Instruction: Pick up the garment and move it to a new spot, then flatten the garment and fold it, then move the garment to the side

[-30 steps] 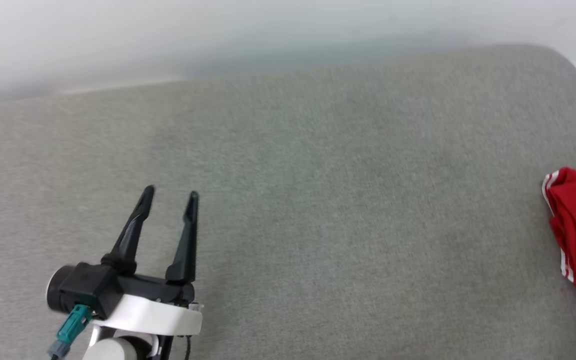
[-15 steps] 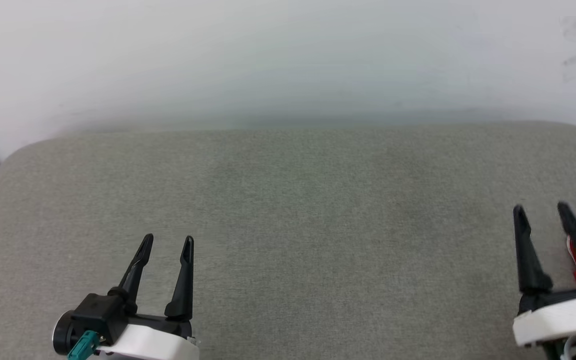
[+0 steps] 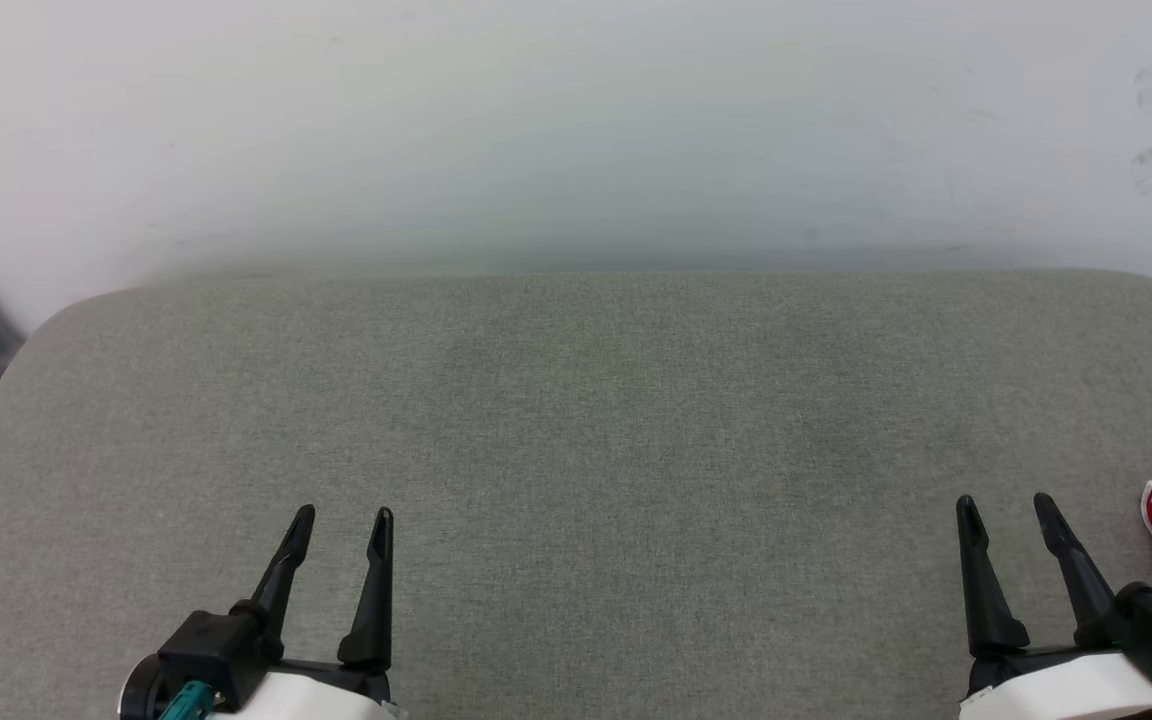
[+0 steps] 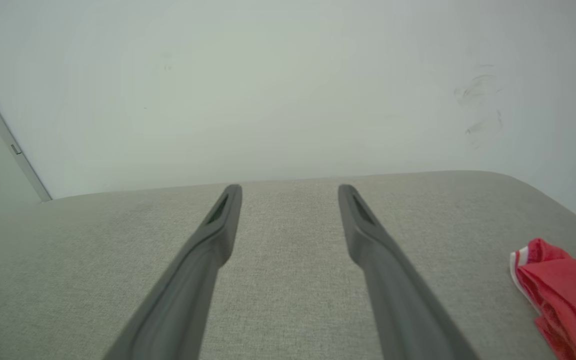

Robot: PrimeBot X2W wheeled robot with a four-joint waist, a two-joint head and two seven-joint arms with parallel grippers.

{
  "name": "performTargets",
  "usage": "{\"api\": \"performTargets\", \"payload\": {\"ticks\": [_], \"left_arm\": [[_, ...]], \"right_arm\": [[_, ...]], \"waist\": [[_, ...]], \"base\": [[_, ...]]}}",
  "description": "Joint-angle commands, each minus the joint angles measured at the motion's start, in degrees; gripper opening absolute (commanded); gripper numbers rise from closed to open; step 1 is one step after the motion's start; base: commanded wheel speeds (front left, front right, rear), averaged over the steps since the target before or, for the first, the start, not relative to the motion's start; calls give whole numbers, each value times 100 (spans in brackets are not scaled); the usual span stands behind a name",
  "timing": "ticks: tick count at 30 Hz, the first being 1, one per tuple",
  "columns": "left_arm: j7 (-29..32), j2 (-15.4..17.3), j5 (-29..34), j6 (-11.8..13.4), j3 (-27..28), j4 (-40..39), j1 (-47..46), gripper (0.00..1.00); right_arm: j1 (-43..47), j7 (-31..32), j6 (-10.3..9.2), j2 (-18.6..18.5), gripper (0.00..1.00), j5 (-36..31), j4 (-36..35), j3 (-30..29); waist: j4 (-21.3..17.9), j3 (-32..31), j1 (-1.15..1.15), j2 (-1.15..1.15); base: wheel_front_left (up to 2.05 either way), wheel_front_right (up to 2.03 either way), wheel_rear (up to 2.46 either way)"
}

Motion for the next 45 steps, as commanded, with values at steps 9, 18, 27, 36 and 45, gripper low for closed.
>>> {"api": "performTargets", "payload": {"ticks": [9, 18, 27, 36, 45], "left_arm": [[-12, -23, -115, -1, -33, -33, 95, 100], [-12, -38, -63, -1, -26, -114, 121, 100], [-12, -50, -146, -1, -39, -153, 148, 100], [39, -36, -392, -4, -58, -26, 153, 0], [255, 4, -1400, 3, 5, 118, 1, 0]], "right_arm": [[-150, -136, -4, 72, 100, -93, 148, 9], [-141, -131, -4, 108, 100, -151, 82, 14], [-136, -99, -4, 133, 100, -186, 20, 5], [-30, -43, 0, 120, 0, 76, 205, 33], [-175, 165, 0, 108, 0, 1084, 342, -3]], "waist": [[18, 16, 1, 0], [16, 33, 1, 0], [-4, 33, 1, 0], [-11, 41, 2, 0], [-24, 56, 2, 0]], "base": [[0, 0, 0], [0, 0, 0], [0, 0, 0], [0, 0, 0], [0, 0, 0]]}}
